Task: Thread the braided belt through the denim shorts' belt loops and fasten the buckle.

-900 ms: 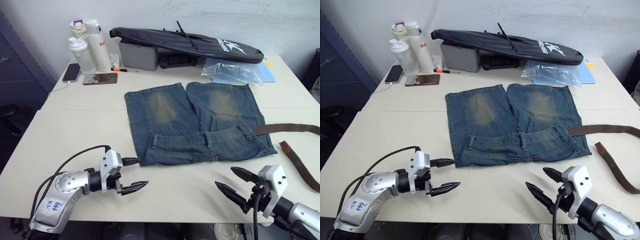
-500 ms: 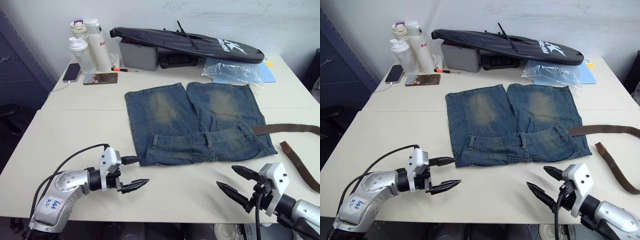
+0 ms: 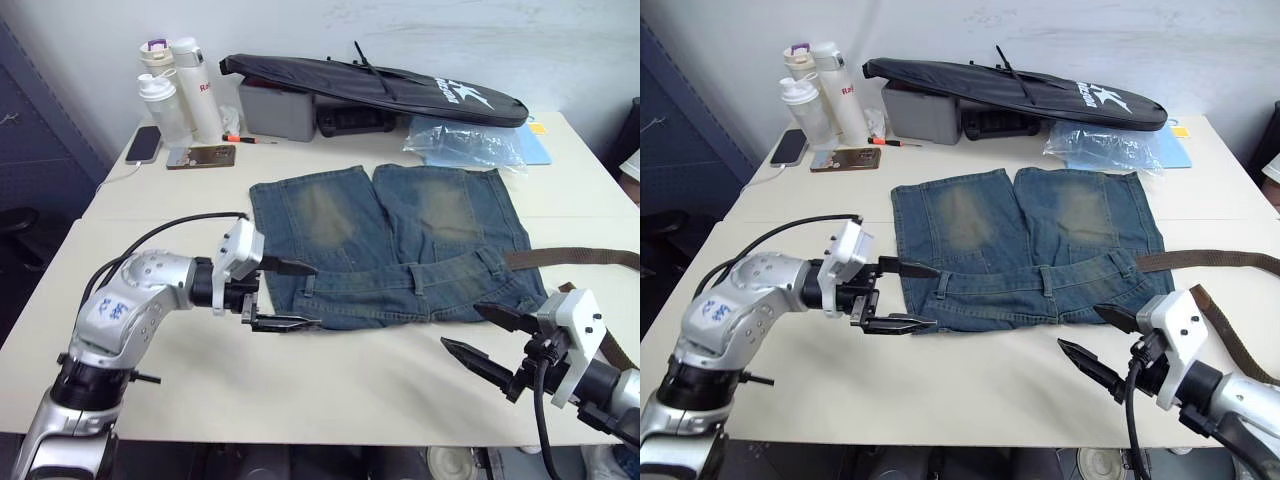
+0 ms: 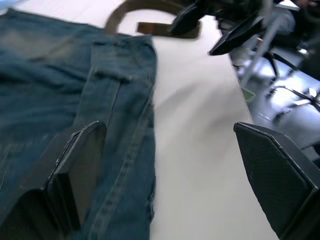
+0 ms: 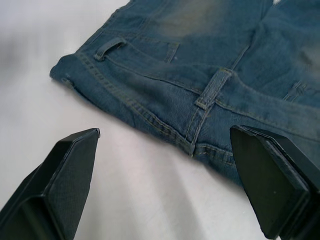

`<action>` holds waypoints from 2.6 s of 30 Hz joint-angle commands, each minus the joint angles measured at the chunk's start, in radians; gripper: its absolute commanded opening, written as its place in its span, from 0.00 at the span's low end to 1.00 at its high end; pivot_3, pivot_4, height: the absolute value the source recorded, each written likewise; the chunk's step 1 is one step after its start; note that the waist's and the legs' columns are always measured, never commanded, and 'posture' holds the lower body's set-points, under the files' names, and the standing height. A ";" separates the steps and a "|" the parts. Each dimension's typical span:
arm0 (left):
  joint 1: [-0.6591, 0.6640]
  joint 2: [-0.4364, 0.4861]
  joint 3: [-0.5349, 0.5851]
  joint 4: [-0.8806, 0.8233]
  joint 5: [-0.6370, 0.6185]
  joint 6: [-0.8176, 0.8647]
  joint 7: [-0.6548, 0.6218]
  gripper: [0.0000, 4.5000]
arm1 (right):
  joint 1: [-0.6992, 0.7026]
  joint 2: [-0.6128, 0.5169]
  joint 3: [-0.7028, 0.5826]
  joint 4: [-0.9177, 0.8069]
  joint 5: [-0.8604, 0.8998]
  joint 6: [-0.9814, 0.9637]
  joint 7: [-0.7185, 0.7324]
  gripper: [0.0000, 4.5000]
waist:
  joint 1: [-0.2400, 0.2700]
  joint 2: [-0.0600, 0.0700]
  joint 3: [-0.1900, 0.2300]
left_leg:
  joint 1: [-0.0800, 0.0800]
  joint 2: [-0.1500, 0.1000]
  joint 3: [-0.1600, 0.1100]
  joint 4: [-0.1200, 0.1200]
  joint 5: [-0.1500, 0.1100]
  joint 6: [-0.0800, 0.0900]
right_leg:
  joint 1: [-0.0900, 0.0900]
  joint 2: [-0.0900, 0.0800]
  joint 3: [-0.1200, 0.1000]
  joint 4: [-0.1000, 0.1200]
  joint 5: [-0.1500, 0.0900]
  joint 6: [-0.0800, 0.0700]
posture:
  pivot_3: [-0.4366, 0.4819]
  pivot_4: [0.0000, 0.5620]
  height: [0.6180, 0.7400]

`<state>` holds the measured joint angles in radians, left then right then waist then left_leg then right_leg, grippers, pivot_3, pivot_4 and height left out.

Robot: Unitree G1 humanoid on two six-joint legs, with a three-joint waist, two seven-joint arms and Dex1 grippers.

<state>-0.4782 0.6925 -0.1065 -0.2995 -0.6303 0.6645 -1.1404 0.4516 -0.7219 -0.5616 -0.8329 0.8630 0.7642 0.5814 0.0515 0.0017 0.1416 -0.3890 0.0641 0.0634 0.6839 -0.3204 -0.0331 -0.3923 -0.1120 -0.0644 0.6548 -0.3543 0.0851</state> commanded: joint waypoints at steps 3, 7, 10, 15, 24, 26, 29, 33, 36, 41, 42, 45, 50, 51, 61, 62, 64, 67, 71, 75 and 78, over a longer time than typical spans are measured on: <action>-0.109 -0.013 -0.070 0.080 0.043 -0.018 -0.070 1.00 | 0.035 0.011 -0.071 -0.097 0.057 0.054 -0.152 0.99 | -0.002 0.000 0.000 | 0.000 0.000 0.000 0.000 -0.001 -0.001 | -0.001 0.000 0.000 0.002 0.005 0.009 | 0.48 0.27 0.19; -0.135 -0.062 -0.088 0.136 0.116 -0.056 -0.001 1.00 | 0.036 -0.035 -0.132 0.026 -0.030 0.103 -0.232 0.99 | -0.001 0.000 0.000 | 0.000 0.000 0.000 0.000 -0.001 0.001 | 0.000 0.001 0.000 0.001 0.005 0.009 | 0.48 0.27 0.19; -0.112 -0.094 -0.077 0.113 0.132 -0.044 0.063 1.00 | -0.007 -0.112 -0.189 0.222 -0.142 0.114 -0.247 0.99 | -0.001 -0.001 0.001 | 0.000 -0.001 0.002 0.001 0.000 0.002 | 0.000 0.000 0.001 -0.002 0.002 0.004 | 0.48 0.27 0.19; -0.056 -0.141 -0.033 0.013 0.099 0.006 0.182 1.00 | -0.135 -0.236 -0.213 0.538 -0.206 0.119 -0.162 0.99 | -0.005 -0.001 0.001 | 0.000 -0.003 0.004 0.001 0.001 0.005 | 0.000 -0.002 0.004 -0.002 0.003 0.004 | 0.48 0.27 0.19; 0.010 -0.180 0.013 -0.121 0.065 0.079 0.321 1.00 | -0.245 -0.370 0.035 0.838 -0.375 0.057 0.014 0.99 | -0.004 0.001 0.001 | 0.000 0.000 0.002 0.000 0.003 0.003 | -0.001 0.001 0.002 0.000 0.011 0.019 | 0.48 0.27 0.19; 0.014 -0.176 0.010 -0.124 0.072 0.094 0.342 1.00 | -0.262 -0.364 0.059 0.883 -0.397 0.054 0.025 0.99 | -0.002 0.001 0.001 | 0.000 -0.001 0.002 0.000 0.003 0.002 | -0.001 0.000 0.002 0.000 0.011 0.019 | 0.48 0.27 0.19; 0.016 -0.163 -0.008 -0.118 0.072 0.134 0.353 1.00 | -0.263 -0.354 0.086 0.903 -0.419 0.051 0.051 0.71 | -0.002 0.001 0.001 | -0.001 -0.002 0.002 0.001 0.003 0.002 | -0.001 -0.001 0.003 -0.001 0.012 0.020 | 0.48 0.27 0.19; 0.002 -0.168 -0.008 -0.108 0.051 0.160 0.342 1.00 | -0.282 -0.345 0.052 0.861 -0.404 0.052 0.086 0.26 | -0.001 0.001 0.001 | -0.001 -0.002 0.002 0.003 0.003 0.001 | 0.000 -0.001 0.003 -0.001 0.012 0.020 | 0.48 0.27 0.19; -0.021 -0.184 -0.006 -0.088 0.035 0.177 0.335 1.00 | -0.301 -0.366 -0.012 0.813 -0.382 0.059 0.121 0.02 | -0.002 0.002 0.002 | -0.001 -0.002 0.002 0.003 0.003 0.001 | -0.001 -0.001 0.003 -0.001 0.012 0.020 | 0.48 0.27 0.19; -0.055 -0.250 -0.020 -0.062 -0.028 0.142 0.261 1.00 | -0.335 -0.432 -0.167 0.588 -0.194 0.171 0.320 0.02 | -0.004 0.006 0.002 | -0.001 -0.002 0.002 0.002 0.003 0.000 | -0.001 0.000 0.002 -0.001 0.013 0.021 | 0.48 0.27 0.19; -0.059 -0.272 -0.023 -0.053 -0.042 0.130 0.246 1.00 | -0.345 -0.440 -0.190 0.553 -0.154 0.206 0.344 0.02 | -0.004 0.006 0.002 | -0.001 -0.001 0.002 0.002 0.003 0.000 | -0.001 0.000 0.002 -0.001 0.013 0.021 | 0.48 0.27 0.19; -0.074 -0.330 -0.029 -0.011 -0.049 0.105 0.236 1.00 | -0.367 -0.450 -0.233 0.481 -0.063 0.289 0.384 0.02 | -0.002 0.004 0.003 | -0.001 0.000 0.001 0.002 0.003 -0.001 | -0.001 0.001 0.001 -0.001 0.012 0.021 | 0.48 0.27 0.19; -0.156 -0.494 -0.101 0.174 0.002 0.019 0.222 1.00 | -0.378 -0.406 -0.242 0.278 0.190 0.438 0.373 0.02 | 0.009 0.003 0.002 | -0.002 -0.002 0.000 0.003 0.003 0.000 | 0.000 -0.001 0.000 -0.003 0.013 0.021 | 0.48 0.27 0.19; -0.174 -0.522 -0.131 0.223 0.035 -0.006 0.225 1.00 | -0.380 -0.389 -0.231 0.256 0.219 0.448 0.350 0.02 | 0.009 0.003 0.002 | -0.003 -0.002 0.000 0.004 0.003 0.001 | 0.000 -0.001 0.000 -0.003 0.013 0.021 | 0.48 0.27 0.19; -0.286 -0.728 -0.222 0.446 0.136 -0.121 0.202 1.00 | -0.362 -0.334 -0.178 0.204 0.309 0.445 0.222 0.02 | 0.003 0.003 0.002 | -0.007 -0.002 0.001 0.006 0.000 0.006 | 0.000 -0.001 0.000 -0.010 0.013 0.020 | 0.48 0.27 0.19; -0.290 -0.736 -0.216 0.451 0.134 -0.120 0.201 0.94 | -0.356 -0.333 -0.180 0.208 0.309 0.443 0.218 0.01 | 0.005 0.003 0.002 | -0.007 -0.002 0.001 0.006 0.000 0.006 | 0.000 -0.001 0.000 -0.010 0.013 0.020 | 0.48 0.27 0.19; -0.293 -0.747 -0.202 0.458 0.131 -0.115 0.202 0.82 | -0.337 -0.333 -0.183 0.210 0.299 0.437 0.218 0.00 | 0.005 0.003 0.002 | -0.007 -0.002 0.000 0.006 0.000 0.006 | 0.000 -0.001 -0.001 -0.010 0.013 0.021 | 0.48 0.27 0.19; -0.292 -0.753 -0.199 0.450 0.119 -0.111 0.176 0.53 | -0.306 -0.319 -0.184 0.214 0.291 0.435 0.201 0.00 | 0.004 0.003 0.002 | -0.007 -0.002 0.000 0.005 0.000 0.006 | 0.000 -0.001 -0.001 -0.010 0.013 0.021 | 0.48 0.27 0.19; -0.257 -0.712 -0.235 0.378 0.092 -0.073 0.083 0.13 | -0.266 -0.297 -0.189 0.216 0.257 0.409 0.185 0.00 | 0.003 0.004 0.002 | -0.007 -0.002 0.000 0.005 0.000 0.006 | 0.000 -0.001 -0.001 -0.010 0.014 0.021 | 0.48 0.27 0.19; -0.291 -0.728 -0.229 0.427 0.114 -0.090 0.079 0.01 | -0.235 -0.259 -0.226 0.224 0.233 0.376 0.145 0.00 | 0.005 0.004 0.002 | -0.007 -0.002 0.000 0.006 0.001 0.007 | 0.000 -0.001 -0.001 -0.010 0.014 0.021 | 0.48 0.27 0.19; -0.315 -0.755 -0.228 0.465 0.133 -0.107 0.099 0.01 | -0.238 -0.223 -0.273 0.236 0.258 0.375 0.081 0.00 | 0.006 0.004 0.002 | -0.008 -0.002 0.000 0.007 0.001 0.007 | 0.001 -0.001 -0.001 -0.010 0.013 0.019 | 0.48 0.27 0.19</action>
<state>-0.7755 -0.0440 -0.3342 0.1753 -0.4950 0.5737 -1.0259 0.2184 -0.9535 -0.7559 -0.6230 1.1321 1.1563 0.7260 0.0579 0.0059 0.1434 -0.3971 0.0612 0.0635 0.6914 -0.3195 -0.0261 -0.3917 -0.1133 -0.0648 0.6441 -0.3418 0.1028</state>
